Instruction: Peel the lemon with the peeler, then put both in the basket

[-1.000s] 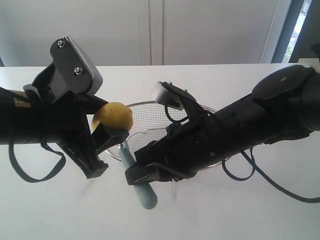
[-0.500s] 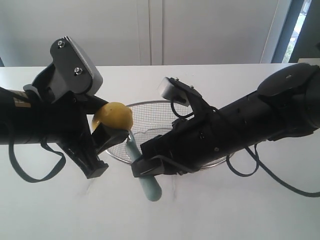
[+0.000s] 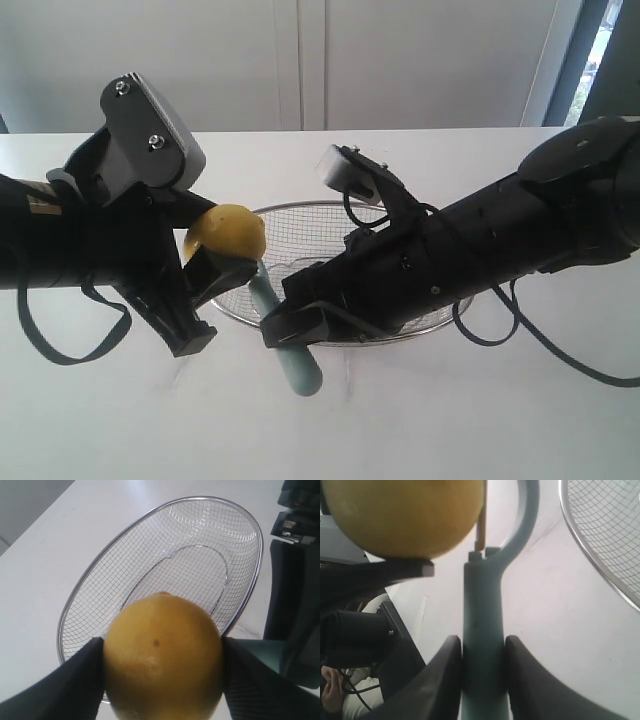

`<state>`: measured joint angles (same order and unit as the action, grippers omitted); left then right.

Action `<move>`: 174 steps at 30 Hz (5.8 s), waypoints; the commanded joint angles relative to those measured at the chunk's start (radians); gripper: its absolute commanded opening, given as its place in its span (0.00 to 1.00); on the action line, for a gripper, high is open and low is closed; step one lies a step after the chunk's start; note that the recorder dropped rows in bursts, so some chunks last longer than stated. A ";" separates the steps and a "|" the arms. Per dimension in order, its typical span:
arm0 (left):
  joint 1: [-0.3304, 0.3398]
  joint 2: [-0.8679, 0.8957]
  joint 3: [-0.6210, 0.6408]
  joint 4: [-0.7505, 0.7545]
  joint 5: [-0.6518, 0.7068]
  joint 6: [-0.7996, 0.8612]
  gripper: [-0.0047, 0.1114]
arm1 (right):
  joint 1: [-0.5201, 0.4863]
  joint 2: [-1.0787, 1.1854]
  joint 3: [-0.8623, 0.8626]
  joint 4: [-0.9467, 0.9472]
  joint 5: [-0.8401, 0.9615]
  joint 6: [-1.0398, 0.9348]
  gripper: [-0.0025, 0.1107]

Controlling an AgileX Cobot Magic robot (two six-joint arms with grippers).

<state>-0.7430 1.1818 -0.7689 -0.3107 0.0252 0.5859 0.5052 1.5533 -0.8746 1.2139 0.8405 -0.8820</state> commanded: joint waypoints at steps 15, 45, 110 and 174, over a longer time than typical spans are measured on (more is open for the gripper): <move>-0.006 -0.006 0.004 -0.006 -0.002 -0.004 0.04 | -0.059 -0.019 -0.009 0.002 0.034 -0.004 0.02; -0.006 -0.006 0.004 -0.006 -0.001 -0.009 0.04 | -0.239 -0.301 -0.010 -0.435 -0.437 -0.012 0.02; -0.006 -0.006 0.004 -0.006 0.013 -0.009 0.04 | -0.116 0.214 -0.014 -0.448 -0.628 -0.324 0.29; -0.006 0.951 -0.886 0.192 0.304 -0.239 0.71 | -0.116 -0.585 -0.113 -1.558 -0.251 0.841 0.02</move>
<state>-0.7453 2.1379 -1.6477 -0.1145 0.3335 0.3532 0.3886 0.9702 -0.9842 -0.3386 0.5933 -0.0522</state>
